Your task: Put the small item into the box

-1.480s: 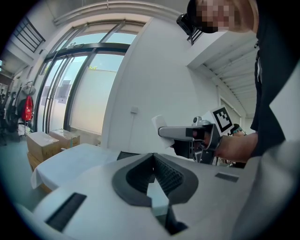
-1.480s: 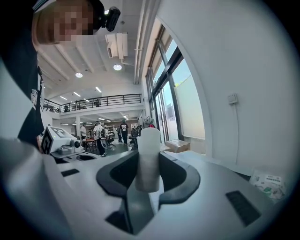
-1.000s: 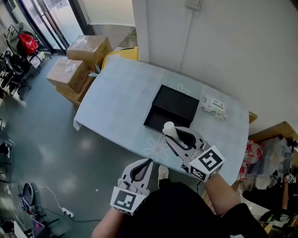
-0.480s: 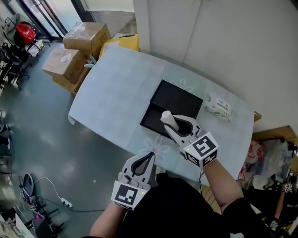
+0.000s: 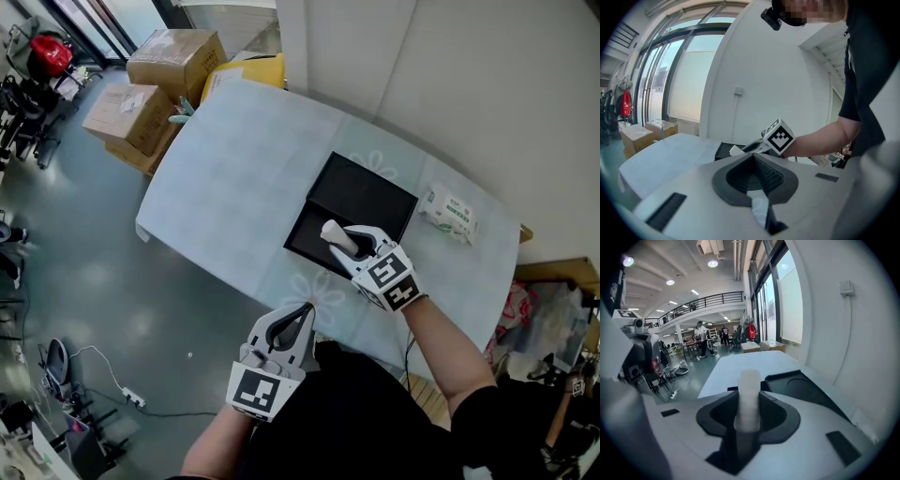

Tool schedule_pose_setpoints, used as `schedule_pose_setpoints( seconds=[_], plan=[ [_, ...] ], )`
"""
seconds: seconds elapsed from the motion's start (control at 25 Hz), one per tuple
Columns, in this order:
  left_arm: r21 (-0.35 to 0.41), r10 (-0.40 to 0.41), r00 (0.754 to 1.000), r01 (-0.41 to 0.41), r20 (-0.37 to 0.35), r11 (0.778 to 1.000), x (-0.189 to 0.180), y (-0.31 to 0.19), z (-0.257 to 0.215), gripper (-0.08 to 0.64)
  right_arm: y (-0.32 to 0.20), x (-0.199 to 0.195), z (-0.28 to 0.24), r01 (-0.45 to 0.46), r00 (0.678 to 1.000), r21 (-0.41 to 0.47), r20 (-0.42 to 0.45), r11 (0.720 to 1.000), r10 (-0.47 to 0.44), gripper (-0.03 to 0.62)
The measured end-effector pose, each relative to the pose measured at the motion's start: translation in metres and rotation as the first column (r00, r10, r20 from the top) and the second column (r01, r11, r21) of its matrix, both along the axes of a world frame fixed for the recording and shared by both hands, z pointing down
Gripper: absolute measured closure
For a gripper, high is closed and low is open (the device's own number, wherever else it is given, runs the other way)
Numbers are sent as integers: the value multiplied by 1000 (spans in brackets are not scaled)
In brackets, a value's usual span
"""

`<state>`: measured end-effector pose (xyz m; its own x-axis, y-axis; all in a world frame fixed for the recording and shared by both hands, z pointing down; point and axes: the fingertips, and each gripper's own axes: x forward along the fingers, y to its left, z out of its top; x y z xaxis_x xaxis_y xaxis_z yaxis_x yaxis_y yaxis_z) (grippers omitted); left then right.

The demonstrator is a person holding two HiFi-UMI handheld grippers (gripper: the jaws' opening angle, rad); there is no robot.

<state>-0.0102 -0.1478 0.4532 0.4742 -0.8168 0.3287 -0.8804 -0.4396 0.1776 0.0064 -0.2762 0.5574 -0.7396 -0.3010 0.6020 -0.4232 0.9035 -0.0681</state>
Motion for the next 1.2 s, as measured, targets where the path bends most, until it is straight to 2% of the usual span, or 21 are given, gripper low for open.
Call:
schedule_pose_setpoints(
  seconds=[0.28, 0.64, 1.0, 1.2],
  plan=[
    [-22, 27, 1000, -27, -8, 999, -12, 5, 6, 554, 1, 0, 47, 6, 986, -63, -166, 998, -16, 453],
    [-46, 38, 999, -39, -22, 998, -45, 6, 11, 554, 5, -3, 97, 43, 925, -96, -373, 995, -76, 453],
    [-69, 20, 999, -23, -34, 997, -61, 5, 20, 554, 7, -4, 122, 50, 893, -141, -438, 989, -107, 453],
    [-75, 18, 999, -21, -31, 997, -62, 7, 21, 554, 9, -2, 127, 42, 891, -157, -440, 987, -108, 452]
  ],
)
